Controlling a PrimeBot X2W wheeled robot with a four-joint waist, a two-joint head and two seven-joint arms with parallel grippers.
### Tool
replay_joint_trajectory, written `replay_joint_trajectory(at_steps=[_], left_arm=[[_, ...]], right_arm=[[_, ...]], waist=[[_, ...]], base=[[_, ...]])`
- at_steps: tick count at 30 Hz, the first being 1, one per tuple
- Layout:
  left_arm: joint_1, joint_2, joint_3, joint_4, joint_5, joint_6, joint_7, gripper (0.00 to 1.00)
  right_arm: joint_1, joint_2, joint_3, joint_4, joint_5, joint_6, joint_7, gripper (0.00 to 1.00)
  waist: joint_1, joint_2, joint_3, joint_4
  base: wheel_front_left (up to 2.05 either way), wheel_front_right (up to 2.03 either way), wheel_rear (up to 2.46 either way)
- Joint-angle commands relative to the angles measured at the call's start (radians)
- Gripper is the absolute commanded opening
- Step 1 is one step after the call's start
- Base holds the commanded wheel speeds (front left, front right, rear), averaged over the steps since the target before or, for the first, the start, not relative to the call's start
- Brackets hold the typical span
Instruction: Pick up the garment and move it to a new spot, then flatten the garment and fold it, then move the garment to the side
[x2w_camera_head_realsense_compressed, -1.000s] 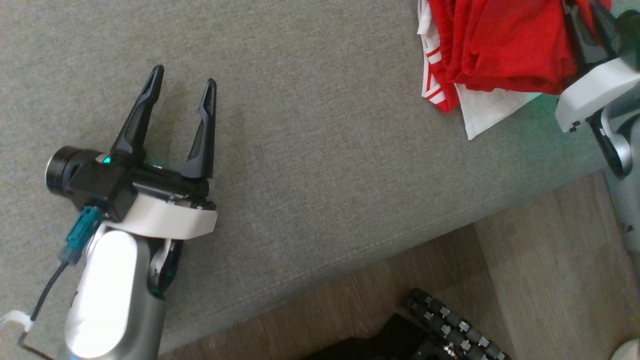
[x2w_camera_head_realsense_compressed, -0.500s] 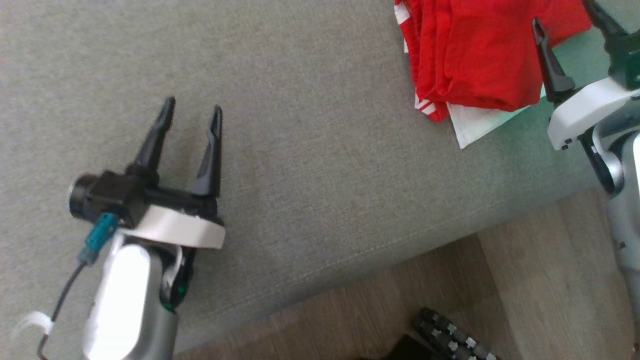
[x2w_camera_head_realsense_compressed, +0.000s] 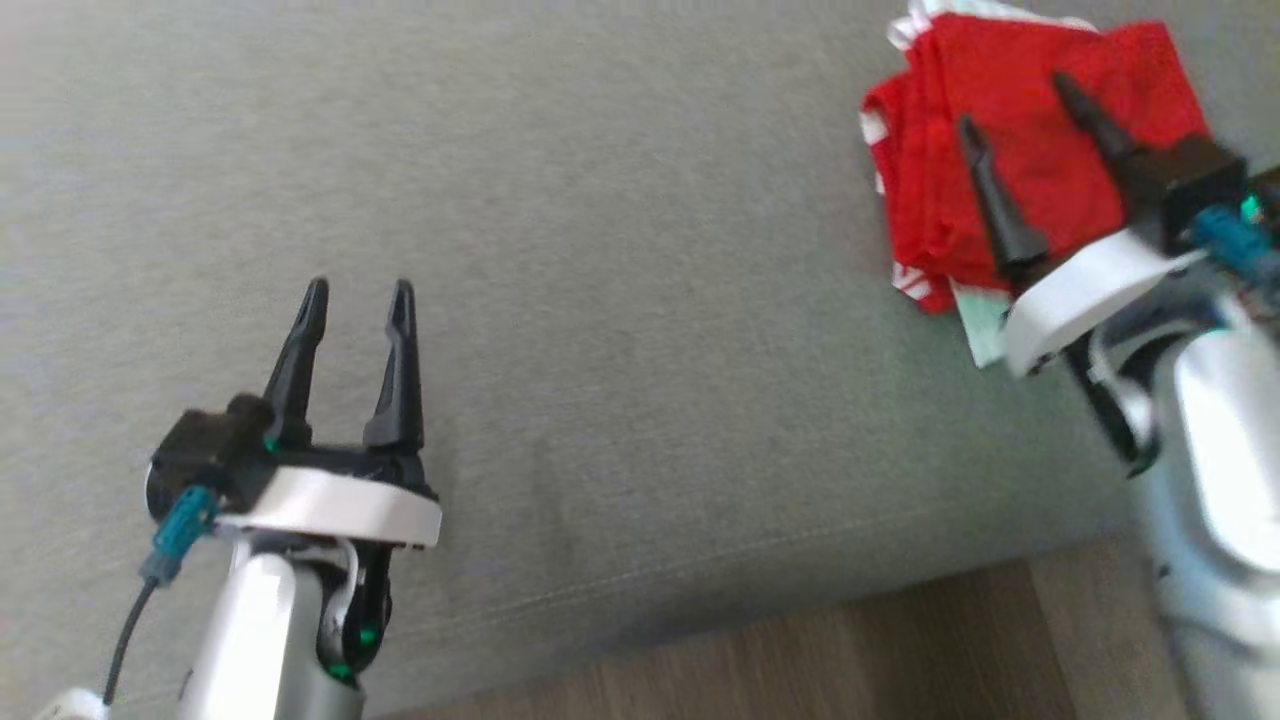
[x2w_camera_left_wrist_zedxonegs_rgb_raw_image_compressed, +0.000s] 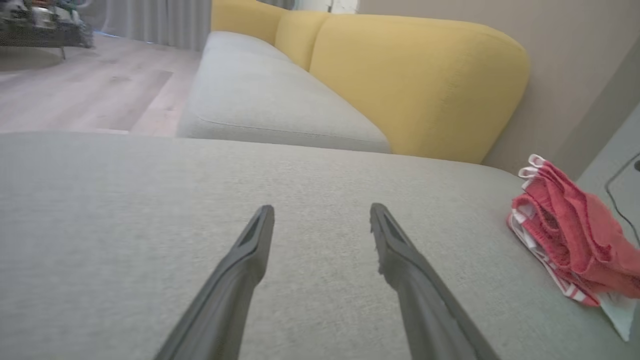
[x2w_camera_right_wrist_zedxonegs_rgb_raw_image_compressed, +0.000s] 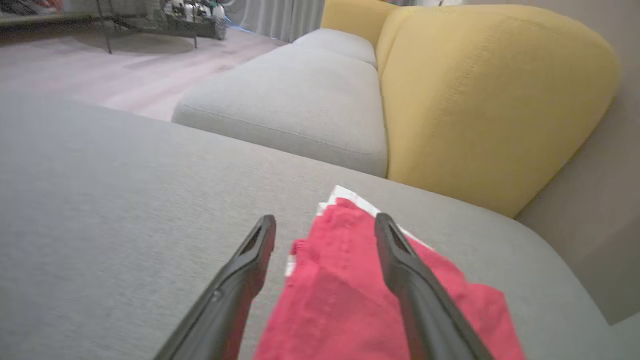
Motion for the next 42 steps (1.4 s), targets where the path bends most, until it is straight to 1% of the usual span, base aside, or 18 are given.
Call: replay_joint_trajectory(at_steps=[1, 5, 9, 13, 16, 21, 28, 35, 42], left_arm=[[-0.001, 0.002, 0.03, -0.035, -0.006, 0.012, 0.002, 1.0], [0.033, 0.002, 0.033, -0.039, -0.026, 0.036, 0.002, 1.0], [0.077, 0.002, 0.033, -0.047, -0.044, 0.063, 0.002, 1.0], [0.121, 0.002, 0.028, -0.053, -0.054, 0.082, 0.002, 1.0], [0.151, 0.002, 0.017, -0.046, -0.05, 0.093, 0.002, 1.0], [0.19, 0.002, 0.005, -0.043, -0.044, 0.105, 0.002, 1.0], [0.206, 0.002, 0.004, -0.041, -0.044, 0.107, 0.002, 1.0], [0.208, 0.002, 0.015, -0.046, -0.053, 0.13, 0.002, 1.0], [0.204, 0.002, 0.013, -0.053, -0.039, 0.132, 0.002, 1.0]], right_arm=[[0.023, 0.013, 0.02, -0.037, 0.009, 0.0, -0.011, 1.0], [0.091, 0.063, 0.047, -0.035, 0.035, 0.0, -0.053, 1.0], [0.171, 0.12, 0.047, -0.018, 0.061, 0.0, -0.121, 1.0], [0.253, 0.157, 0.047, 0.012, 0.065, 0.0, -0.19, 1.0], [0.3, 0.174, 0.034, 0.034, 0.051, 0.0, -0.229, 1.0], [0.349, 0.187, 0.02, 0.057, 0.011, 0.0, -0.272, 1.0], [0.365, 0.188, 0.034, 0.06, 0.044, 0.0, -0.287, 1.0], [0.363, 0.188, 0.038, 0.064, 0.063, 0.0, -0.291, 1.0], [0.359, 0.188, 0.037, 0.068, 0.067, 0.0, -0.292, 1.0]], waist=[[0.0, 0.0, -0.066, 0.068], [0.0, 0.0, -0.123, 0.127], [0.0, 0.0, -0.177, 0.177], [0.0, 0.0, -0.219, 0.216], [0.0, 0.0, -0.243, 0.237], [0.0, 0.0, -0.263, 0.255], [0.0, 0.0, -0.269, 0.256], [0.0, 0.0, -0.273, 0.242], [0.0, 0.0, -0.271, 0.235]], base=[[0.0, 0.0, 0.0], [0.0, 0.0, 0.0], [0.0, 0.0, 0.0], [0.0, 0.0, 0.0], [0.0, 0.0, 0.0], [0.0, 0.0, 0.0], [0.0, 0.0, 0.0], [0.0, 0.0, 0.0], [0.0, 0.0, 0.0]])
